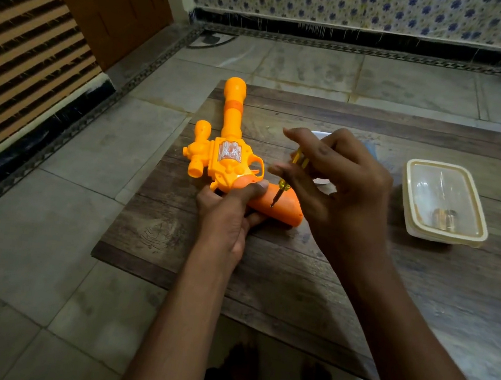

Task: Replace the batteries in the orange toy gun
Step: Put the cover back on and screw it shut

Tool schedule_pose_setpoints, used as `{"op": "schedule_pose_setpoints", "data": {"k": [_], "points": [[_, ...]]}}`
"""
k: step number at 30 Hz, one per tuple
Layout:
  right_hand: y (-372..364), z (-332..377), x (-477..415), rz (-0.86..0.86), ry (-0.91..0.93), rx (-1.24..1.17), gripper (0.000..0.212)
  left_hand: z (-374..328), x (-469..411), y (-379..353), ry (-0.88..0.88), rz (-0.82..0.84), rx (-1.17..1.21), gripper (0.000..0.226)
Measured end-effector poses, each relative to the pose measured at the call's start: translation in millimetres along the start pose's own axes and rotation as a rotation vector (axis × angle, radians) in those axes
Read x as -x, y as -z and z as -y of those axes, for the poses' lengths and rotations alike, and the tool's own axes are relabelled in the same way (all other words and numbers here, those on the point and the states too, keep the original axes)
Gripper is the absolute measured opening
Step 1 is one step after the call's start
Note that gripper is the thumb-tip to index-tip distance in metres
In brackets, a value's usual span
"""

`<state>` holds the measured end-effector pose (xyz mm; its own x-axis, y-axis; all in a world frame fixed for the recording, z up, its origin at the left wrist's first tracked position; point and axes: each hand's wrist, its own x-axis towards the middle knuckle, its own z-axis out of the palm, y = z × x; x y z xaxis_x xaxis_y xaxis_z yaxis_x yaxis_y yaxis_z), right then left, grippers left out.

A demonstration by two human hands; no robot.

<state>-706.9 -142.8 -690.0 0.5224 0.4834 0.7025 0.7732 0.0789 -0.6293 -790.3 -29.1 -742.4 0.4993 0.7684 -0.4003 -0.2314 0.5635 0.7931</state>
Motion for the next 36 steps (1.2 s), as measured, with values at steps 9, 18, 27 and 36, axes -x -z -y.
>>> {"op": "schedule_pose_setpoints", "data": {"k": [9, 18, 27, 36], "points": [[2.6, -5.2, 1.8, 0.024, 0.029, -0.028, 0.026, 0.6, -2.6, -1.2, 0.014, -0.02, 0.014, 0.066], [4.4, -5.2, 2.3, 0.065, 0.029, -0.121, 0.032, 1.0, -3.6, -0.4, 0.01, -0.026, 0.014, 0.064], [1.6, -3.6, 1.9, 0.019, 0.053, 0.044, 0.025, 0.5, 0.2, -0.1, -0.009, 0.019, 0.024, 0.075], [3.9, 0.5, 1.7, 0.092, 0.049, 0.009, 0.027, 0.0, -1.3, 0.4, -0.012, -0.007, 0.009, 0.083]]}}
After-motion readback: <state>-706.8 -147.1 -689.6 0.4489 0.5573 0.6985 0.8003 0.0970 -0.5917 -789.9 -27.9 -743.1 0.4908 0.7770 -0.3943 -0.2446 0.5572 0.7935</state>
